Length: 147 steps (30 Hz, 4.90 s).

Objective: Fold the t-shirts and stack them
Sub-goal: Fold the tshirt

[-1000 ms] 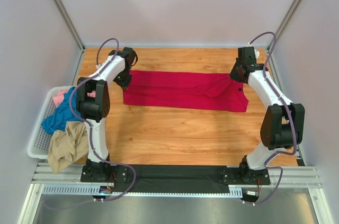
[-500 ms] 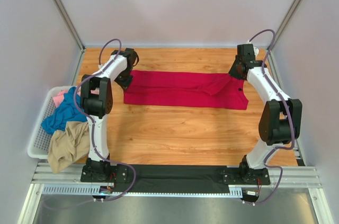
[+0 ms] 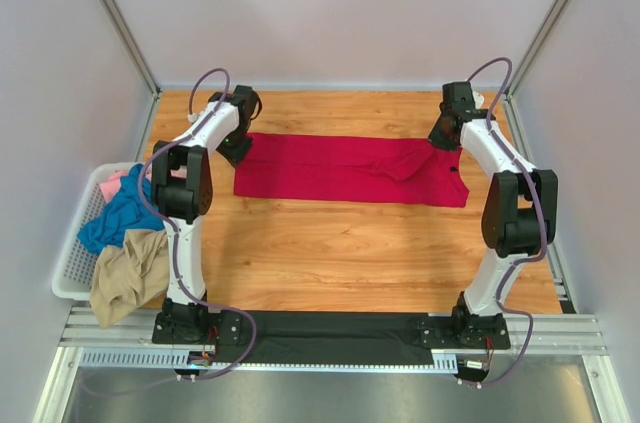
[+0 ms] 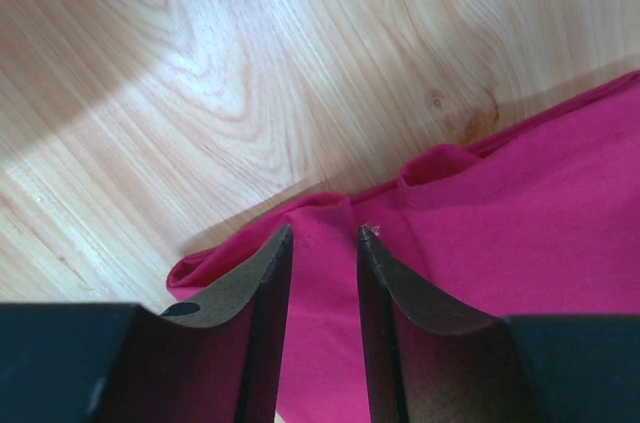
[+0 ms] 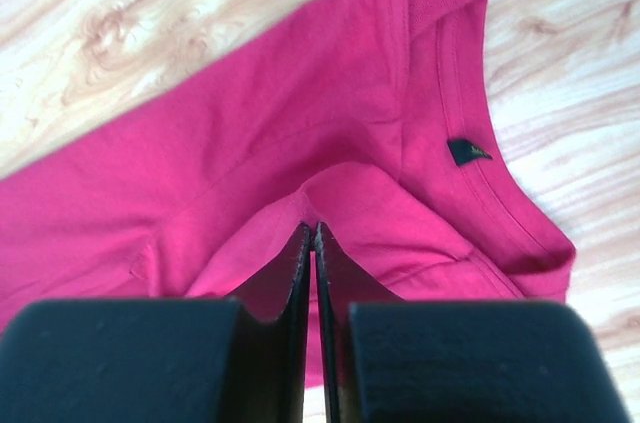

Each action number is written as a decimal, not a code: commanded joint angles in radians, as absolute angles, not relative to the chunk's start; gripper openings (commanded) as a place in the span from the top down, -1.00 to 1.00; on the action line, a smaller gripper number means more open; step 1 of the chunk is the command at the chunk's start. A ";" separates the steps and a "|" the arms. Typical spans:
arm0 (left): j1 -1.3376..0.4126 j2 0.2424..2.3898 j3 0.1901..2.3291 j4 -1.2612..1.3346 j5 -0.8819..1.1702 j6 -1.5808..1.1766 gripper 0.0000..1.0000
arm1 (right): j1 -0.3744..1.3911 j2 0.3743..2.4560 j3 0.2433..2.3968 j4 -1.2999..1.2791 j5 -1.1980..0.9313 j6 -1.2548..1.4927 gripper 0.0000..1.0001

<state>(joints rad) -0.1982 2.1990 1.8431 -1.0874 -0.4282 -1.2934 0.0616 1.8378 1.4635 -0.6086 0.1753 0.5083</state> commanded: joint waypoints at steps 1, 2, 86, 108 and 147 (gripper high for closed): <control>-0.190 2.111 1.855 -1.063 -0.456 -1.249 0.20 | 0.046 1.871 1.535 -0.615 0.160 0.552 0.87; -0.190 2.089 1.845 -1.058 -0.454 -1.244 0.19 | 0.045 1.876 1.549 -0.615 0.156 0.557 0.83; -0.334 1.767 1.313 -0.670 -0.140 -0.683 0.09 | 0.241 1.977 1.417 -0.299 -0.046 0.706 0.95; -0.360 1.776 1.370 -0.689 -0.146 -0.663 0.08 | 0.281 1.961 1.460 -0.302 -0.086 0.492 0.35; -0.367 1.764 1.335 -0.752 0.014 -0.602 0.03 | 0.000 1.928 1.262 -0.509 0.152 0.529 0.42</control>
<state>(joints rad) -0.3607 1.8919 1.3277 -0.7864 -0.1074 -0.6708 0.0292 1.8568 1.1915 -0.5388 0.1535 0.5766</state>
